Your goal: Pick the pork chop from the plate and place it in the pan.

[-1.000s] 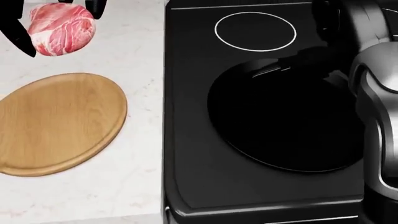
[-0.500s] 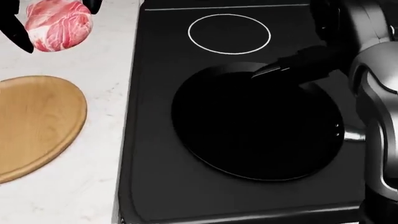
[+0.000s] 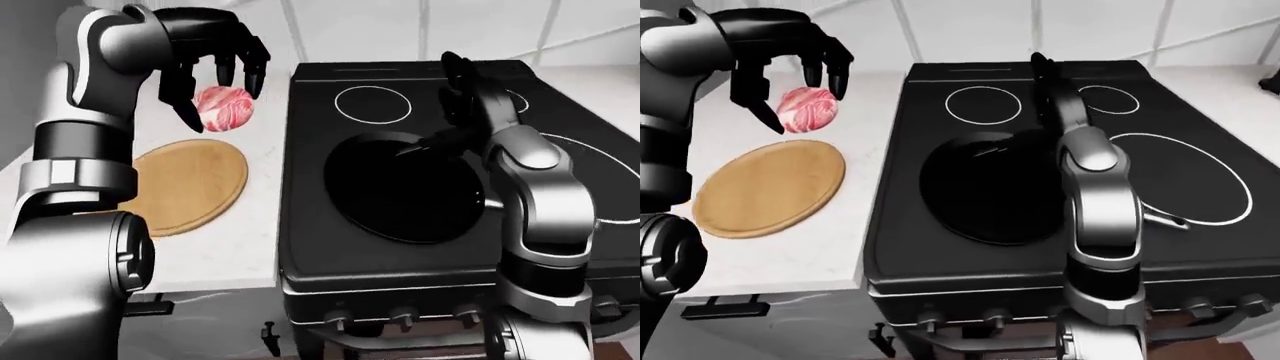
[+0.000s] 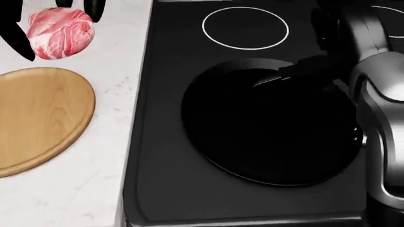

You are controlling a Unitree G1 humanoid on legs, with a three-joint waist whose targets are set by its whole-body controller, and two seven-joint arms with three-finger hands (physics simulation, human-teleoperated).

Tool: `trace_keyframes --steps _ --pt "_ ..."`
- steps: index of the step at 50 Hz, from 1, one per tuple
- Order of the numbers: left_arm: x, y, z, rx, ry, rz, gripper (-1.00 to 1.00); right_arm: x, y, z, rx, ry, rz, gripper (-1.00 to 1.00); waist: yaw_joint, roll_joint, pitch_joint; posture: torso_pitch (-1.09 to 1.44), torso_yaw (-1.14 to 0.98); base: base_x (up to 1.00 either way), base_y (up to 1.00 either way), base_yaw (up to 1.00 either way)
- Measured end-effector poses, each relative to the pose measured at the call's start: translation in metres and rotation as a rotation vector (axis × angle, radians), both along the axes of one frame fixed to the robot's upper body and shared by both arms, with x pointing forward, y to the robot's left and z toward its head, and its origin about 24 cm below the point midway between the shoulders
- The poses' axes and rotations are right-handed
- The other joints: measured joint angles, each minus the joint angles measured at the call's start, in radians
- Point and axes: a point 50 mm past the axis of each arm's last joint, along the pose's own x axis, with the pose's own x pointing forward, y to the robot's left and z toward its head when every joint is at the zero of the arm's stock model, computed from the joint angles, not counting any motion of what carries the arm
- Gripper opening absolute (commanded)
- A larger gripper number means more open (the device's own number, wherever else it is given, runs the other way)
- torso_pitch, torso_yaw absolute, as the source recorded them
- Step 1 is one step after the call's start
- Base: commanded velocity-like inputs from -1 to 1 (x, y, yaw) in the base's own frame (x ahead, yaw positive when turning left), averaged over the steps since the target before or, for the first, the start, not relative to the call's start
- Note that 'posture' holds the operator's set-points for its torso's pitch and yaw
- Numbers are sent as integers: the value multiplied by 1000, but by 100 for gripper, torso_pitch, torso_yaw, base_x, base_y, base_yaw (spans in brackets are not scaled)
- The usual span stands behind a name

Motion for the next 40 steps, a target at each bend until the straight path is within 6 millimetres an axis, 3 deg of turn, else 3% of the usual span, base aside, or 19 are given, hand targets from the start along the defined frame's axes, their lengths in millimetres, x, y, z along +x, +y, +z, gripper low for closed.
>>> trace_keyframes --steps 2,5,12,15,17,19,21,34,36,39,40 --pt "1 4 -2 6 20 19 -99 1 3 -3 -1 17 21 100 9 8 -23 0 0 0 -40 0" --pt "-2 2 7 1 -13 14 -98 0 2 3 1 -8 19 100 17 -4 -38 0 0 0 -34 0" --pt "-3 -1 14 -11 -40 -4 -98 -2 0 7 -3 -36 11 100 19 -48 -23 0 0 0 -31 0" --pt "-3 -2 13 -7 -38 -7 -98 -1 1 5 -3 -21 10 100 23 -78 -16 0 0 0 -28 0" --pt "-3 -4 15 -6 -43 -12 -98 -2 -2 7 -4 -25 3 100 16 -118 -22 0 0 0 -3 0" --pt "-3 -11 13 -3 -46 -37 -98 -3 -9 5 3 -27 -29 100 12 -112 1 0 0 0 0 0" --pt "-2 -13 11 5 -36 -44 -98 -1 -12 1 6 -9 -48 100 10 -112 9 0 0 0 0 0" --pt "-3 -7 14 -6 -50 -30 -98 0 -6 2 5 -15 -22 100 -6 -77 16 0 0 0 -1 0" --pt "-1 -8 8 -2 -33 -29 -98 0 -6 0 5 -7 -24 100 2 -48 1 0 0 0 -24 0" --pt "-1 -7 7 2 -28 -24 -98 0 -5 2 5 -18 -21 100 7 17 -6 0 0 0 -23 0" --pt "-1 -5 7 -1 -32 -18 -98 -1 -3 2 7 -23 -14 100 15 15 -9 0 0 0 -24 0"
